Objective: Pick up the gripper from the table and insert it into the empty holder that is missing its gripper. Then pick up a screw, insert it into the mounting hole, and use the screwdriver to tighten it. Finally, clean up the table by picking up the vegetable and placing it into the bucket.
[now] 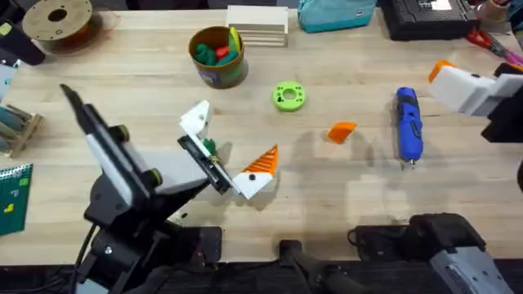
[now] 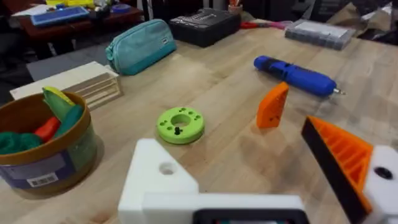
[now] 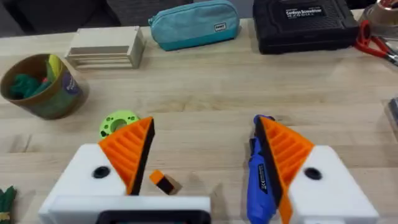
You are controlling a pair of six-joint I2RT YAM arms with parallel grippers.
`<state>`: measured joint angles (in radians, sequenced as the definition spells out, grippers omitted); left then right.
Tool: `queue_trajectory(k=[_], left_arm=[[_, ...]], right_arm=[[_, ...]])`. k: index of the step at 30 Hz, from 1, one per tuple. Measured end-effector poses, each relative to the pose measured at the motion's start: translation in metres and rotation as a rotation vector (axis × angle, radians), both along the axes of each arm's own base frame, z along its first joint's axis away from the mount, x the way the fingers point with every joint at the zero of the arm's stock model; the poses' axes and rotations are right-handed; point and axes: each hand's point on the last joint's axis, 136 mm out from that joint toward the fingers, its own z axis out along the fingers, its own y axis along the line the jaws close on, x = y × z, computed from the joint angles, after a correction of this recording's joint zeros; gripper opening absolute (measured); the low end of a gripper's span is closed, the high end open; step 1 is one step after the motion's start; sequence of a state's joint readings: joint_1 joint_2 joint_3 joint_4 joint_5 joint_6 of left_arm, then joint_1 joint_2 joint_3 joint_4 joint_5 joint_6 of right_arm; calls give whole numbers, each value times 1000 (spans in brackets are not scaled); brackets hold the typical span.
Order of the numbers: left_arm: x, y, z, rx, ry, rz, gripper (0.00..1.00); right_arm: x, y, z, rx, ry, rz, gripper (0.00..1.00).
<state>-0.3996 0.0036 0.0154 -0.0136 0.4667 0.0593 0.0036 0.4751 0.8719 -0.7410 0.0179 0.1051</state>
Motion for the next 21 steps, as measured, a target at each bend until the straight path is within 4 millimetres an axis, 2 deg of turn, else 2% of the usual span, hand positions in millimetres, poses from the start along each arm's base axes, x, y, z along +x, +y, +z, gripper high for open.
queue_trajectory(k=[3, 21], left_arm=[[0, 0, -13, 3, 76, 1, 987], [0, 0, -13, -27, 110, 2, 987]], right_arm=[[0, 0, 0, 0, 0, 0, 952], [0, 0, 0, 0, 0, 0, 951]])
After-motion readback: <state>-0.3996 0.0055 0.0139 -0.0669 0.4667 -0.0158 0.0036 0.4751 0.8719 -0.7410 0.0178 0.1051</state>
